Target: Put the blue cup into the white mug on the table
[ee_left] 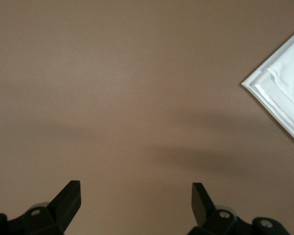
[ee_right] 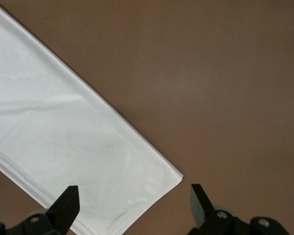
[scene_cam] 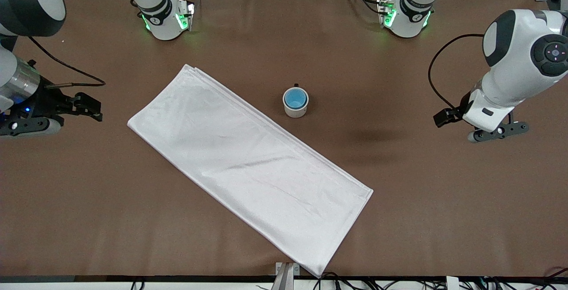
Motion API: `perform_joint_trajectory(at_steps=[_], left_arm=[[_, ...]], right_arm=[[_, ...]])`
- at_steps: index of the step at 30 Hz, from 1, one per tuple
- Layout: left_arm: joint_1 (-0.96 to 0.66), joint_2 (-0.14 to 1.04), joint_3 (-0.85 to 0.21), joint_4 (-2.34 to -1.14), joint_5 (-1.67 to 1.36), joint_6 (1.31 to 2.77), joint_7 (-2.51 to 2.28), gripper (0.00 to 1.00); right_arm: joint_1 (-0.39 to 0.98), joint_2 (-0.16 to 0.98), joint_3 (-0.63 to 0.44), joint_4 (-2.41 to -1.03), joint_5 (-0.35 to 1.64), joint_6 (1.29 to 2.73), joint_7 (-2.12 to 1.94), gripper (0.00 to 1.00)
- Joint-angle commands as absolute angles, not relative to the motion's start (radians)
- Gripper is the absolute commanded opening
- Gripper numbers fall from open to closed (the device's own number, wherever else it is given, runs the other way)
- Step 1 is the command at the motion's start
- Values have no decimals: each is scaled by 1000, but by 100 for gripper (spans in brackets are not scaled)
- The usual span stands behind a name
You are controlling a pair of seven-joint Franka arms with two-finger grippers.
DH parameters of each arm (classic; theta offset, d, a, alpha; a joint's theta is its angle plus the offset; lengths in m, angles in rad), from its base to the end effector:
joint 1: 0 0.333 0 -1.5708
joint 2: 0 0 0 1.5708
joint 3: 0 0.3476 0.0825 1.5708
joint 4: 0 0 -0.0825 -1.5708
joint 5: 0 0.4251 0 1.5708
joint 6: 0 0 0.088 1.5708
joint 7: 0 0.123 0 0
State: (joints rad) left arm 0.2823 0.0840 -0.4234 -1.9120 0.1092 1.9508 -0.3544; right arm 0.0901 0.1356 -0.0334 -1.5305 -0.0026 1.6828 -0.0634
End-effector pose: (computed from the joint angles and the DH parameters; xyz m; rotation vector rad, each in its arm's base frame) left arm 0.6102 -0.0728 0.4500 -3.0570 -0.2629 0.0303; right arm 0.6487 0.0379 0.5865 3.1286 0.1891 0.0263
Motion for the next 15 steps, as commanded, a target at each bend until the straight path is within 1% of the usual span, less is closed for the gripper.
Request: perform_joint_trajectory(at_steps=[1, 4, 7, 9, 12, 13, 15], left_arm=[[293, 18, -431, -1967, 86, 1942, -345, 100], [295, 12, -428, -1968, 86, 1937, -325, 100], [275, 12, -388, -1967, 83, 1937, -255, 100], [198, 9, -289, -1964, 80, 1936, -207, 100], [43, -9, -100, -1962, 78, 1933, -144, 100], [13, -14, -59, -1960, 74, 1924, -123, 100], [8, -18, -46, -1953, 49, 1899, -82, 100]], right_arm=[[86, 141, -26, -1520, -14, 1683, -66, 100], [86, 144, -25, -1520, -11, 1684, -66, 100], [94, 147, -25, -1520, -14, 1690, -66, 100], [95, 149, -23, -1520, -14, 1690, -66, 100], [95, 150, -23, -1520, -14, 1692, -66, 100], [95, 149, -23, -1520, -14, 1690, -66, 100], [95, 149, -23, -1520, -14, 1690, -66, 100]])
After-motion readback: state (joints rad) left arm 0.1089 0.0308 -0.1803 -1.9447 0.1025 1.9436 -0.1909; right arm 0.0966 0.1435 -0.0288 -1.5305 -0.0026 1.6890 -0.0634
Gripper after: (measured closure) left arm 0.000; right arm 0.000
